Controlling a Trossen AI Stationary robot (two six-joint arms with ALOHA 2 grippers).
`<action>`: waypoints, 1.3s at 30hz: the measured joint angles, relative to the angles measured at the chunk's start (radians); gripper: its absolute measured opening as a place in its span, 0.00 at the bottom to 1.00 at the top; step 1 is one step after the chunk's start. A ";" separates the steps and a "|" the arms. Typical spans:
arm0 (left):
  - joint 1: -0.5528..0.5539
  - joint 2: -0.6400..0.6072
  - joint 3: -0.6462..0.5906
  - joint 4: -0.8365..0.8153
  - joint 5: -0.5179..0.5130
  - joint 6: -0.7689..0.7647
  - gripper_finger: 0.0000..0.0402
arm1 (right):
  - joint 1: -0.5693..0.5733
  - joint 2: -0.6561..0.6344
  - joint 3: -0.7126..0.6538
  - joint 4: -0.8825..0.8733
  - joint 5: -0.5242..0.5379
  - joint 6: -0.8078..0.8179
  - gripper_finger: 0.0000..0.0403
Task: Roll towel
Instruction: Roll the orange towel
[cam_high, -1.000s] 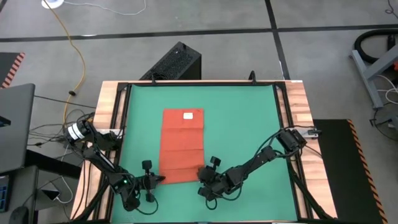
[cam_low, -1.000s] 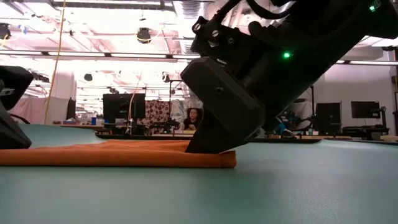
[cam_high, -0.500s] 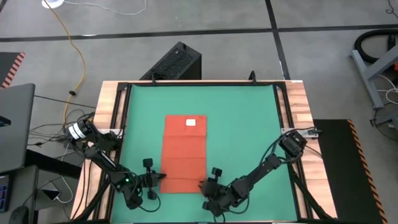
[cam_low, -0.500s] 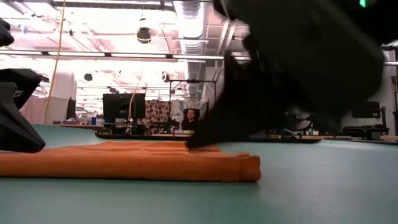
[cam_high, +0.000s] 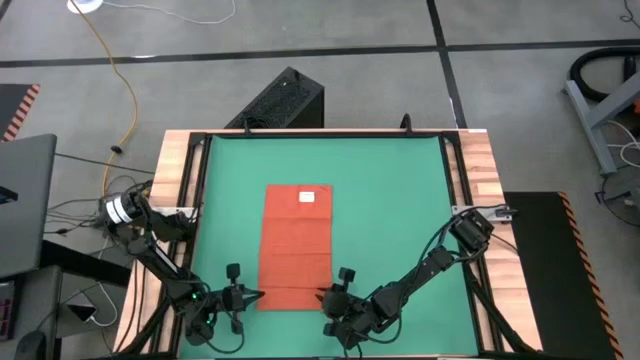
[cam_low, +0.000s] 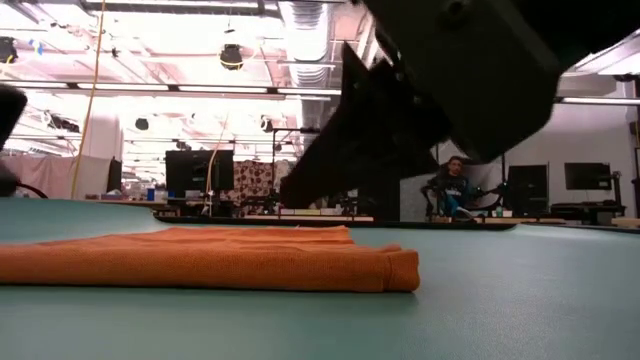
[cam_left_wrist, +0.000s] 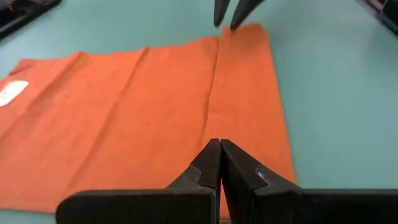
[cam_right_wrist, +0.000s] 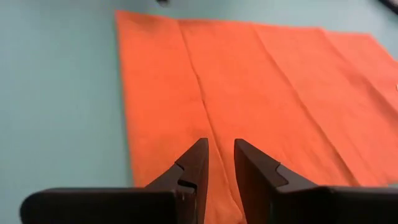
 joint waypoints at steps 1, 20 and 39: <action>0.004 0.021 0.000 0.035 0.011 0.009 0.00 | 0.004 0.000 0.000 0.023 0.001 -0.037 0.24; 0.048 0.103 0.001 0.085 0.152 -0.026 0.00 | 0.047 -0.018 -0.062 0.238 -0.056 -0.359 0.36; 0.215 0.100 0.001 0.111 0.355 0.097 0.00 | 0.089 -0.462 -0.667 0.818 -0.008 -0.351 0.55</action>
